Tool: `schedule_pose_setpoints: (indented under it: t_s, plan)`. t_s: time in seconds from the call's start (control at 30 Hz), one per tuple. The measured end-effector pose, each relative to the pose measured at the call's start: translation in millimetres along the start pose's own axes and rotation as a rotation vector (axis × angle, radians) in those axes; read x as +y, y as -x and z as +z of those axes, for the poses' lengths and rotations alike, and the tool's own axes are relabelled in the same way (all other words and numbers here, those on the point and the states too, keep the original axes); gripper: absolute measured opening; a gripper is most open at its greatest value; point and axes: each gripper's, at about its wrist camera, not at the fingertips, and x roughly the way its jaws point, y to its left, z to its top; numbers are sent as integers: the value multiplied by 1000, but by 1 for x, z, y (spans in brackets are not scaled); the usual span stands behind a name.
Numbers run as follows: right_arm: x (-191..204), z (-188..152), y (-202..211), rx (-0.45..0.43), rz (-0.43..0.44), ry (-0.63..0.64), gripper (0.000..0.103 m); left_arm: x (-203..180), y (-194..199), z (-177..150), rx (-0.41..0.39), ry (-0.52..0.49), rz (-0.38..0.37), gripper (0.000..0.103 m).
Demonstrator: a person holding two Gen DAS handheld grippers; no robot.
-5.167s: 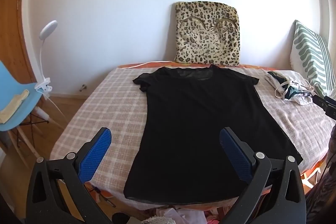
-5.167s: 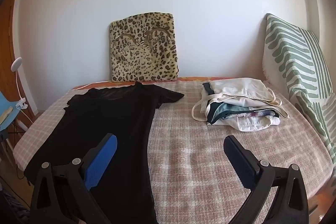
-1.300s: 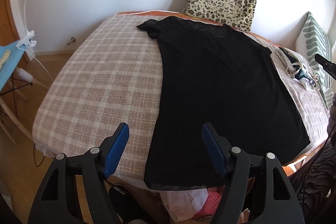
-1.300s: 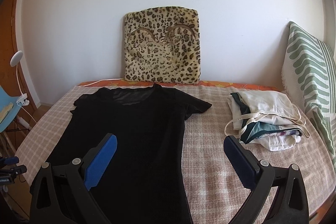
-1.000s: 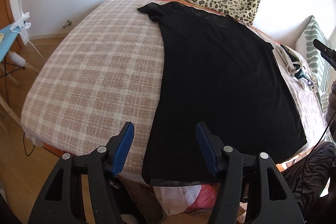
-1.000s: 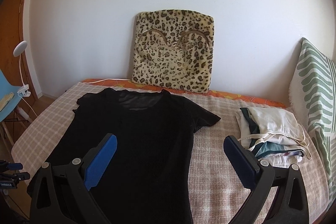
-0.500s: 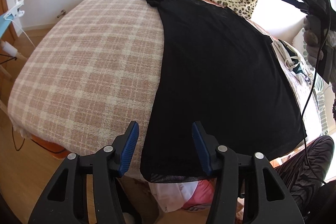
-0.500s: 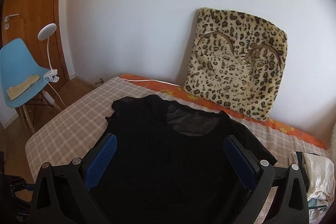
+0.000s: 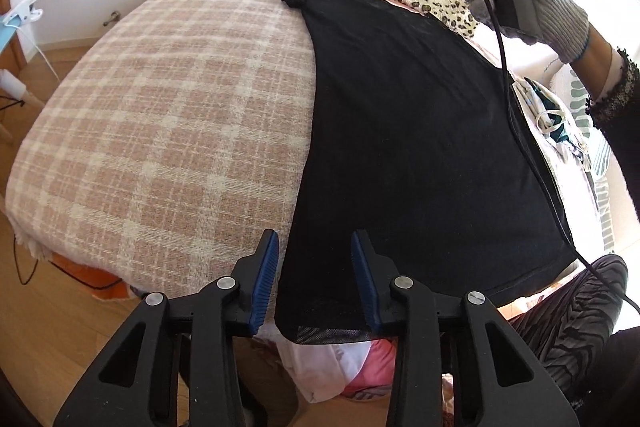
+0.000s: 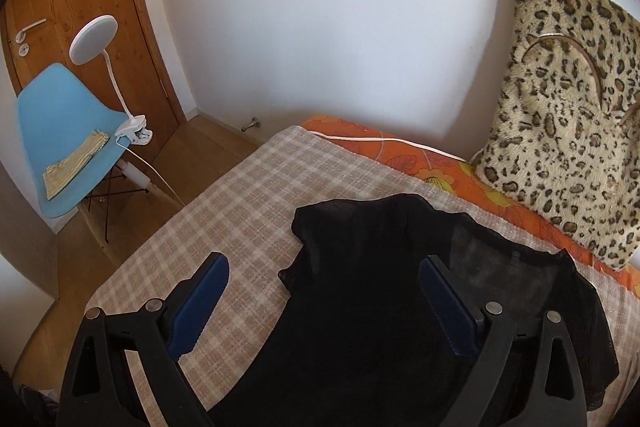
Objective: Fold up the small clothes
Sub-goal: 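Move left tool to the shirt hem while right tool reaches the shoulder, then close left tool on the hem while right tool closes on the shoulder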
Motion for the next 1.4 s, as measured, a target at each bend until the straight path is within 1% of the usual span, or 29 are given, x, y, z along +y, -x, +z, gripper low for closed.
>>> schedule_pose_setpoints:
  t_s: [0.07,0.13,0.2,0.23,0.27,0.43,0.53,0.6,0.63,0.7,0.73,0.8,0.87,0.9,0.93,1.0,1.07,1.1,1.17,1.2,1.27,1.33,1.4]
  plan:
    - [2,8,-22,25,0,-13,97,5,-1,-3,7,11,-1,34]
    - [4,13,-44,51,2,-30,96,6,1,-6,-2,1,-1,32]
    - [6,18,-67,80,9,-47,94,7,2,-8,-6,-4,3,32]
    - [8,21,-79,97,11,-50,92,8,3,-8,-5,-2,0,32]
    - [10,22,-91,113,8,-50,90,8,3,-8,-3,1,-6,32]
    - [25,27,-139,166,-36,-19,86,6,0,-6,14,5,-28,32]
    - [30,27,-162,191,-74,3,86,1,-1,-4,15,-8,-12,33]
    - [34,26,-175,211,-108,30,83,0,-1,-5,17,-12,4,34]
    - [35,25,-180,219,-128,49,81,-1,-1,-6,14,-18,14,34]
    - [37,23,-188,226,-160,81,81,-2,0,-8,6,-27,42,34]
    - [37,22,-191,230,-170,90,81,-2,0,-9,3,-34,62,34]
    - [34,20,-196,240,-185,96,79,-4,0,-11,0,-52,76,34]
    - [31,19,-203,259,-187,95,70,-9,0,-14,-6,-85,101,34]
    - [28,19,-204,253,-173,81,70,-12,-1,-15,-9,-102,110,34]
    - [25,19,-204,252,-163,67,68,-15,0,-16,-10,-117,110,34]
    - [22,21,-203,248,-160,59,61,-19,-1,-18,-13,-137,100,33]
    - [20,22,-201,248,-160,63,44,-20,0,-17,-18,-139,90,22]
    - [19,23,-200,251,-159,61,39,-19,-1,-15,-11,-132,74,9]
    - [15,25,-199,254,-157,50,27,-13,-3,-13,-3,-92,34,7]
    - [13,25,-198,256,-152,42,23,-11,-3,-12,1,-75,13,5]
    - [8,27,-195,253,-151,26,10,-6,-4,-12,1,-49,-11,4]
    - [3,29,-189,241,-157,12,6,-5,-3,-13,-2,-35,-35,3]
    - [-3,32,-181,226,-155,4,5,-6,1,-14,-13,-35,-51,2]
